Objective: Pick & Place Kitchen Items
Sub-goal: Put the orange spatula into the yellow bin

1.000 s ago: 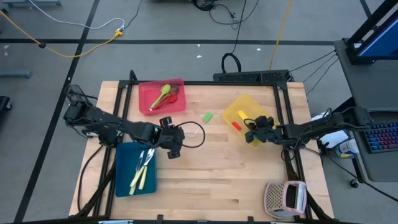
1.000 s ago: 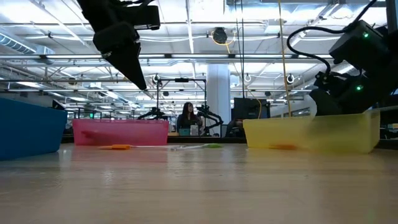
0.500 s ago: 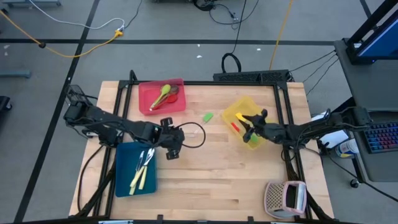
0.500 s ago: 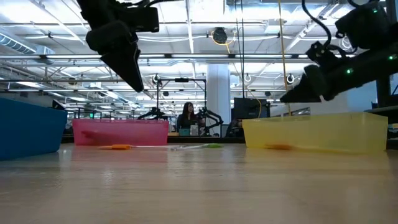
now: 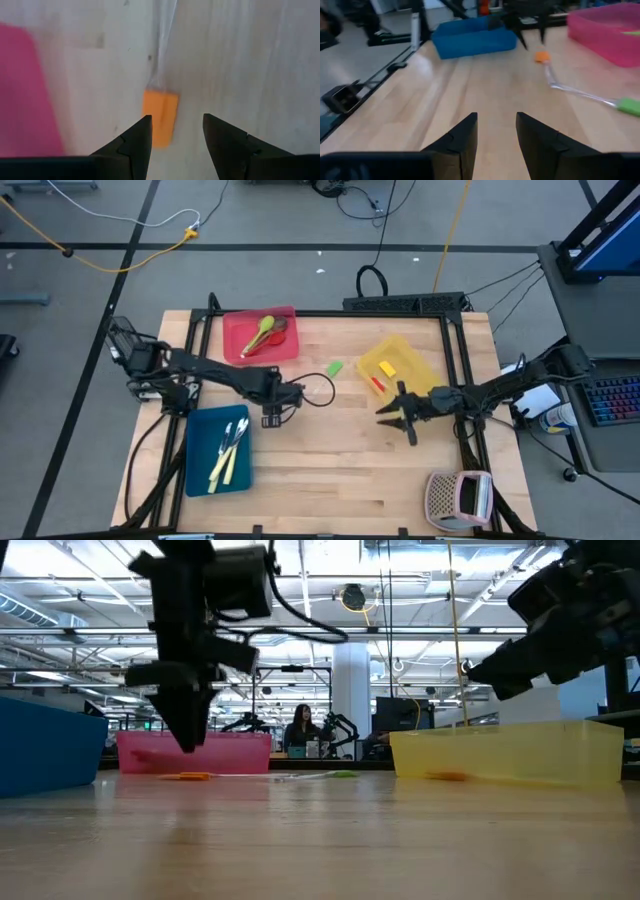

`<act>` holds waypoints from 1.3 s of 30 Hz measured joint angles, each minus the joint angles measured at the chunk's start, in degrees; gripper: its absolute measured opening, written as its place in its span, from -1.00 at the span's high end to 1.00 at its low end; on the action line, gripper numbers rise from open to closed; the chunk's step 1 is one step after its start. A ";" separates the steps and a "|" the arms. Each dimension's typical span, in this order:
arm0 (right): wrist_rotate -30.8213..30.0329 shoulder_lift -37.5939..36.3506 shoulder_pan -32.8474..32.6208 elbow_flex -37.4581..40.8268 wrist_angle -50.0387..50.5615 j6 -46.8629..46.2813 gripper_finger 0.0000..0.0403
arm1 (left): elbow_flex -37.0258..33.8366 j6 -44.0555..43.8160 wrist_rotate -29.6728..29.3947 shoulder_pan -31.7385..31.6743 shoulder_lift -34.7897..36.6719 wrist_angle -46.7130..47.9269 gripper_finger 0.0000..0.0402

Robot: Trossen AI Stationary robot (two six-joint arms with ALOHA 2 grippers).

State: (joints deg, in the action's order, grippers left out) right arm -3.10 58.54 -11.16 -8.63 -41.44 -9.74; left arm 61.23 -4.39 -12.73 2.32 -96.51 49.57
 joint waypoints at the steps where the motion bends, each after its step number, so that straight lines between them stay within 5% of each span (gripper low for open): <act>1: 0.00 0.56 -0.85 0.24 -0.99 0.55 0.34 | 0.00 0.91 0.79 -0.56 -0.99 -0.40 0.10; 21: -0.04 20.79 -12.06 1.10 -24.54 2.36 0.24 | 0.19 9.43 6.57 -8.52 -7.98 -2.47 0.11; 32: -0.05 22.63 -12.21 1.08 -26.94 3.05 0.25 | 0.07 8.37 11.36 -10.77 -8.05 -3.16 0.87; 39: -3.95 22.63 -12.15 1.08 -27.83 5.11 0.25 | -0.26 3.81 8.20 -7.32 -6.83 -3.63 0.82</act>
State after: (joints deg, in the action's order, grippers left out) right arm -7.06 81.17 -23.31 -7.55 -69.27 -4.63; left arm 60.97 -0.57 -4.53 -5.00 -103.34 45.94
